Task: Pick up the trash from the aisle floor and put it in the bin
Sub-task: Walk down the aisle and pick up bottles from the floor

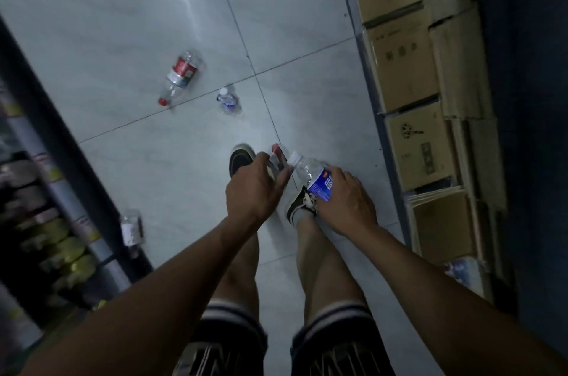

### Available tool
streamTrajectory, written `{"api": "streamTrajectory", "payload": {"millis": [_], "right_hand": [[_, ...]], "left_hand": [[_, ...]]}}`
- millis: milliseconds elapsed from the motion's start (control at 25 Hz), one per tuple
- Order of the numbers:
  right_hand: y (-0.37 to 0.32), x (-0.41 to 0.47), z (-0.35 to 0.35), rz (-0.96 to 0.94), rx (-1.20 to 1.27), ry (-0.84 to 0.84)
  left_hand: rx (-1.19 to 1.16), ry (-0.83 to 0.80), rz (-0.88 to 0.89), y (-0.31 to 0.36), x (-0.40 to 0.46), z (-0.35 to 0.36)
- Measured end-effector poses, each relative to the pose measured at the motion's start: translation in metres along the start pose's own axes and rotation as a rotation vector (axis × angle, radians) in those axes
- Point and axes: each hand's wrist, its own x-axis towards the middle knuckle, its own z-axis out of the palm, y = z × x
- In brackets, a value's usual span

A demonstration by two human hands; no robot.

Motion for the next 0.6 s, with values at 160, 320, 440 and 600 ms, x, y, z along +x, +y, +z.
{"api": "streamTrajectory", "payload": {"millis": [160,320,440,600], "right_hand": [[-0.042,-0.099,-0.063,-0.090,0.006,0.016],[-0.062,-0.180,-0.103,-0.155,-0.001,0.014],[-0.071,-0.234,-0.125,-0.198,-0.037,0.021],[-0.072,-0.287,-0.136,-0.192,-0.039,0.055]], "left_hand": [[0.007,0.032,-0.003,0.029,-0.082,-0.089],[0.061,0.116,0.017,0.036,-0.162,-0.158],[0.047,0.165,-0.011,0.025,-0.222,-0.193],[0.022,0.218,-0.055,0.006,-0.276,-0.211]]}}
